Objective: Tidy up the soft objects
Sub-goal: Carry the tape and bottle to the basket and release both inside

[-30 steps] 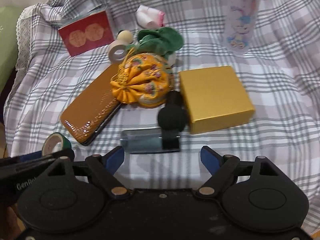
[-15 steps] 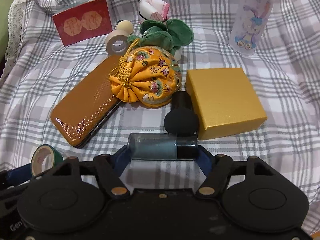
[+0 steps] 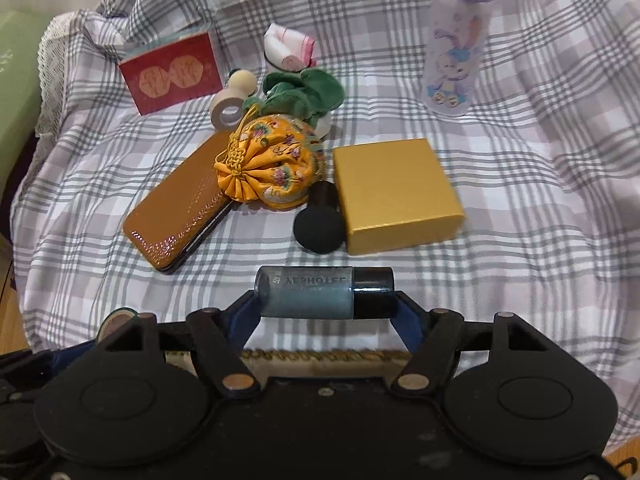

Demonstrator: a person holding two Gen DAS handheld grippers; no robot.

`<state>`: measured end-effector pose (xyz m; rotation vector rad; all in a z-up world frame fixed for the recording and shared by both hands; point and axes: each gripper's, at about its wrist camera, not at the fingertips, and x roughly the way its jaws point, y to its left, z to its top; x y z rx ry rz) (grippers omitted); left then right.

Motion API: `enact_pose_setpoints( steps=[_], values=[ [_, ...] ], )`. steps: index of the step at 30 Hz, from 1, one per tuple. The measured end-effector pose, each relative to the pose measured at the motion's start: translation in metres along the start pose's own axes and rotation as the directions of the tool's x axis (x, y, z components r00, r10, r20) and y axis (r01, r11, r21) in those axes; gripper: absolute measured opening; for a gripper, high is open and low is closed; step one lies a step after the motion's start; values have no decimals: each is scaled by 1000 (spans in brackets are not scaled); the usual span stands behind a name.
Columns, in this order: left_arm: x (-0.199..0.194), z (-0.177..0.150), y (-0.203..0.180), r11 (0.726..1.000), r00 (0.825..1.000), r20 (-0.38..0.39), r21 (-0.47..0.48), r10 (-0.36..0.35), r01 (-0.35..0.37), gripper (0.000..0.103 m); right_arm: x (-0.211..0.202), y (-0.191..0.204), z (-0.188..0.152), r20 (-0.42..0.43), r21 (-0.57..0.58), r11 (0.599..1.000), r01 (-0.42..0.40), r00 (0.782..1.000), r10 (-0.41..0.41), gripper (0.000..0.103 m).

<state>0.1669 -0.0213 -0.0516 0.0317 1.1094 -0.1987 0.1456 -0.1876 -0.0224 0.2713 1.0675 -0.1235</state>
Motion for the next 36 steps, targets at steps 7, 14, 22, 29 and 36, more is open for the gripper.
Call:
enact_pose_setpoints(
  steps=[7,14,22,29,36],
  values=[
    [-19,-22,-15,999,1000,1,38,-3,3,47,-37,-17,-26,36,9,1000,-5,999,5,70],
    [-35,-49,-29,998,1000,0,63,-9,9,47,-70,-32,-56,65,22,1000,-20,998,18,70],
    [-51,-74,-36,998,1000,7,60,-10,9,47,-102,-38,-88,89,11,999,-51,995,50,70],
    [-65,-90,-39,999,1000,29,51,-11,10,47,-129,-37,-115,115,-16,998,-62,991,63,70],
    [-69,-101,-42,997,999,4,50,-54,53,47,-149,-40,-138,143,-6,997,-74,987,74,70]
  ],
)
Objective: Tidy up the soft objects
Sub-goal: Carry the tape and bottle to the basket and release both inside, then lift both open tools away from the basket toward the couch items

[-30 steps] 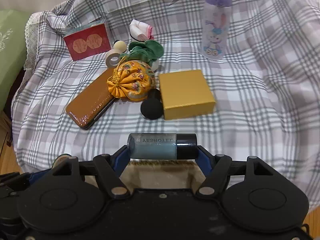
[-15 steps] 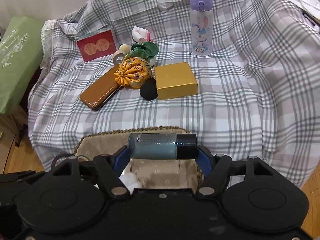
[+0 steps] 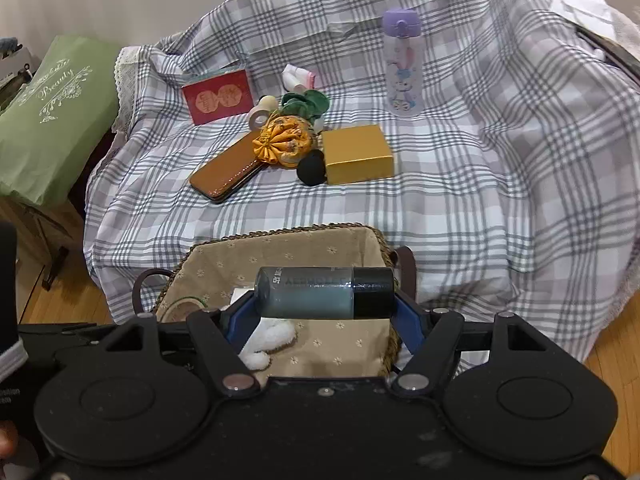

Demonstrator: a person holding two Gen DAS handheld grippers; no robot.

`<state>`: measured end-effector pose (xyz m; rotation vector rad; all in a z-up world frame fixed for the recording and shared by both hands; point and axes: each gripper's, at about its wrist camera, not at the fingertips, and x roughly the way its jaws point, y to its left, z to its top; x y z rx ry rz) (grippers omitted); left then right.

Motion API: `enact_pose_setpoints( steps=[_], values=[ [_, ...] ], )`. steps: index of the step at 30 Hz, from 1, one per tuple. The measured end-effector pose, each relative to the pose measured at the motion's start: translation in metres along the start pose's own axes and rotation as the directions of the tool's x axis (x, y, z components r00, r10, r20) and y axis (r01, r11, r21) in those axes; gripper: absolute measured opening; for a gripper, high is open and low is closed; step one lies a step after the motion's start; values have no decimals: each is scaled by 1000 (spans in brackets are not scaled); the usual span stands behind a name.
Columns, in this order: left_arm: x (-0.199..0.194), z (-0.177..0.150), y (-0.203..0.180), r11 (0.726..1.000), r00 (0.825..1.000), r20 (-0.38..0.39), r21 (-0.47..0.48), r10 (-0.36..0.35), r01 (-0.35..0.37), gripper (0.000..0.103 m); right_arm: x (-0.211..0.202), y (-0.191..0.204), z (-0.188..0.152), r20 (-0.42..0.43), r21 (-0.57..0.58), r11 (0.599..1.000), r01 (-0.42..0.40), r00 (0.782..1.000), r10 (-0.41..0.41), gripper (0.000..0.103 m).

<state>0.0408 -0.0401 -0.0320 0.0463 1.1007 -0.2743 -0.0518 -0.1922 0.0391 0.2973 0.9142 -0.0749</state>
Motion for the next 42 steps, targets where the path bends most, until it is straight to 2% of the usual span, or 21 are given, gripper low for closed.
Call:
enact_pose_setpoints(
  steps=[10,14,15,18,20,25,31,34,36,38,42],
  values=[
    [-10,-9,0,1000,1000,15,-9,-16,16,47,-19,-6,-15,25,41,999,-5,1000,4,70],
    [-13,-10,5,999,999,35,-35,-13,14,69,-18,-4,-16,19,36,999,0,1000,-1,70],
    [-15,-10,7,999,999,45,-41,-4,6,71,-17,-3,-15,17,33,999,1,1000,-1,70],
    [-16,-10,11,998,998,56,-61,16,-12,72,-12,0,-15,6,26,1000,8,1000,-9,70],
    [-16,-11,13,997,998,55,-70,27,-23,77,-9,1,-15,-3,22,1000,6,1000,-6,70],
    [-17,-13,14,995,995,64,-74,75,-70,78,-5,5,-18,-7,-1,1000,6,1000,-6,69],
    [-19,-15,17,993,994,71,-86,88,-81,83,-4,4,-18,-5,-1,1000,5,1000,-5,69],
    [-21,-15,18,991,992,78,-99,102,-94,85,-10,5,-19,33,-9,1000,18,999,-18,84],
    [-23,-15,18,988,989,89,-112,115,-105,93,-14,4,-19,58,-8,1000,13,998,-13,92],
    [-26,-16,18,985,984,112,-120,141,-127,93,-18,4,-18,74,-4,1000,-6,997,6,98],
    [-31,-16,16,977,970,148,-120,194,-178,96,-19,5,-17,80,1,1000,-23,997,23,101]
  ],
)
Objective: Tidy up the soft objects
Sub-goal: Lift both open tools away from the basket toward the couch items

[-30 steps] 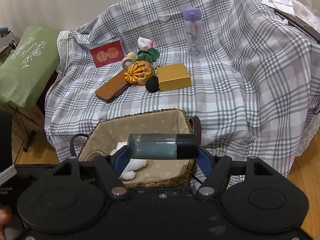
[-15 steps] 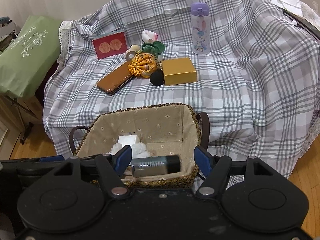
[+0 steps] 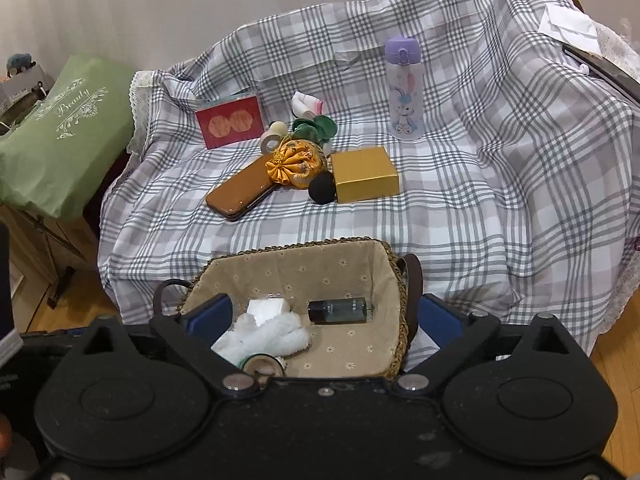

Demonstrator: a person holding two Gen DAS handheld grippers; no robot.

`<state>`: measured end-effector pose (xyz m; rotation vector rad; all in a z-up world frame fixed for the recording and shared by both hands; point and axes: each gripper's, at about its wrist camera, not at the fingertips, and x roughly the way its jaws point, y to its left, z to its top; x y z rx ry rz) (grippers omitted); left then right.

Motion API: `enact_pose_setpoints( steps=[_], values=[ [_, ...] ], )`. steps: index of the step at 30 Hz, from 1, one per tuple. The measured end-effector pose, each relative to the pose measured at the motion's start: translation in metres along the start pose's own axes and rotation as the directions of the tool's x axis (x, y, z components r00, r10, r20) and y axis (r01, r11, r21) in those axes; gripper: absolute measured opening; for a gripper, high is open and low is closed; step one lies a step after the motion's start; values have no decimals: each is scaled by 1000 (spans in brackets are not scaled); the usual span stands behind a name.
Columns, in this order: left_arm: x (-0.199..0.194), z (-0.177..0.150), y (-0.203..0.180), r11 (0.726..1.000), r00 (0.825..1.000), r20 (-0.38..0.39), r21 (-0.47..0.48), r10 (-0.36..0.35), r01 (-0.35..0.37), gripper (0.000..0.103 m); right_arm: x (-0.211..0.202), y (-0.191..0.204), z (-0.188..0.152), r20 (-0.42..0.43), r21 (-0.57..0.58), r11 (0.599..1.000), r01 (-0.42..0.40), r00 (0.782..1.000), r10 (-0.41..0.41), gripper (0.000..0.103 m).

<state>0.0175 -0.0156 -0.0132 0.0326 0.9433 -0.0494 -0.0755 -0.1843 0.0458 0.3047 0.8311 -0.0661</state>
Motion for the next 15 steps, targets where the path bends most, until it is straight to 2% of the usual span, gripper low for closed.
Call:
enact_pose_setpoints(
  steps=[6,15],
  values=[
    [-6,2,1,999,998,47,3,39,-39,98,7,-2,0,-40,20,1000,-2,999,2,102],
    [-3,4,2,1000,1000,10,22,16,-16,98,14,-4,-1,-82,32,999,12,997,-9,102]
  ],
)
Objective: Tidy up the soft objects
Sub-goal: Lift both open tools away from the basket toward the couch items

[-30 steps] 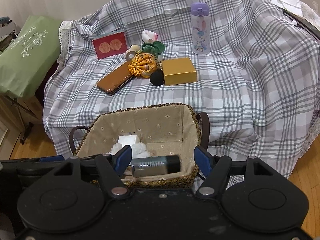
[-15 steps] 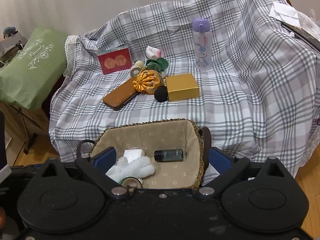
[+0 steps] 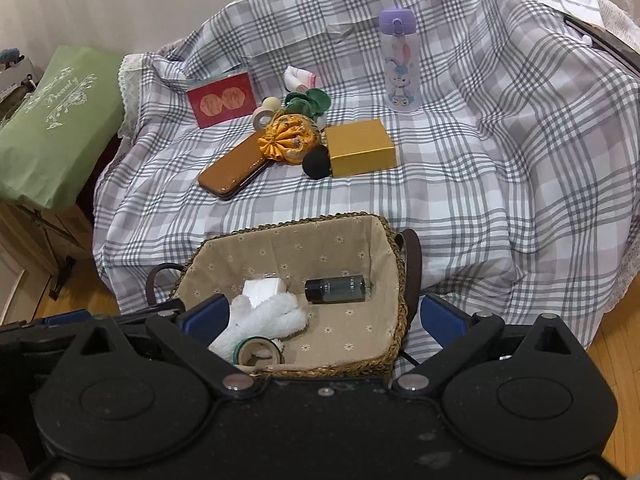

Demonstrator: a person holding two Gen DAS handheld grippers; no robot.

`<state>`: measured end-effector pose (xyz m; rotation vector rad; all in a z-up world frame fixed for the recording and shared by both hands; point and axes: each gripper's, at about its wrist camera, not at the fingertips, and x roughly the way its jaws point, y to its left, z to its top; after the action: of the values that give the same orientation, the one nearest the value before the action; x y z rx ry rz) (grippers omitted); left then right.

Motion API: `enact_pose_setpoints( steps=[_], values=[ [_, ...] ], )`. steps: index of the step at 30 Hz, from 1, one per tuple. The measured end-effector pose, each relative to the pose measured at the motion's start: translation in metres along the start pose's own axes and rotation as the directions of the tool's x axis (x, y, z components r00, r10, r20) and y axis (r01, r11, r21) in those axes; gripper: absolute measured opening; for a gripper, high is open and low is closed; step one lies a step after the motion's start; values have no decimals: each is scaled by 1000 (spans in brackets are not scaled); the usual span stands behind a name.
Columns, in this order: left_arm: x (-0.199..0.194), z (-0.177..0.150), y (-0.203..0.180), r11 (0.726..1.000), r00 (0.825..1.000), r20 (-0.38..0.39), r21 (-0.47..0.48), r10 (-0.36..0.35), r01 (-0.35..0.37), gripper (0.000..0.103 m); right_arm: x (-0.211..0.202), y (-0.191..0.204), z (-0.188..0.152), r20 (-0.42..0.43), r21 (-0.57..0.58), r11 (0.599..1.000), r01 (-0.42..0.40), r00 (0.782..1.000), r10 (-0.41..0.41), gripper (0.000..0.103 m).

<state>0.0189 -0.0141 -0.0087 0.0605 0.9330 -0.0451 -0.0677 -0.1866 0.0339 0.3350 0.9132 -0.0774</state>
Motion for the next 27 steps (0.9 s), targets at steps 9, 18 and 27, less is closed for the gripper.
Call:
enact_pose_setpoints(
  steps=[9,18,27],
  values=[
    [1,2,1,1000,1000,-3,-1,-14,14,98,4,-2,0,5,22,999,25,1000,-25,102],
    [19,9,4,1000,998,-58,-22,-21,20,98,23,-4,6,-32,38,998,47,998,-46,102],
    [43,27,-1,999,996,-80,24,-43,45,98,56,-8,37,-72,12,996,84,994,-83,102]
  ],
)
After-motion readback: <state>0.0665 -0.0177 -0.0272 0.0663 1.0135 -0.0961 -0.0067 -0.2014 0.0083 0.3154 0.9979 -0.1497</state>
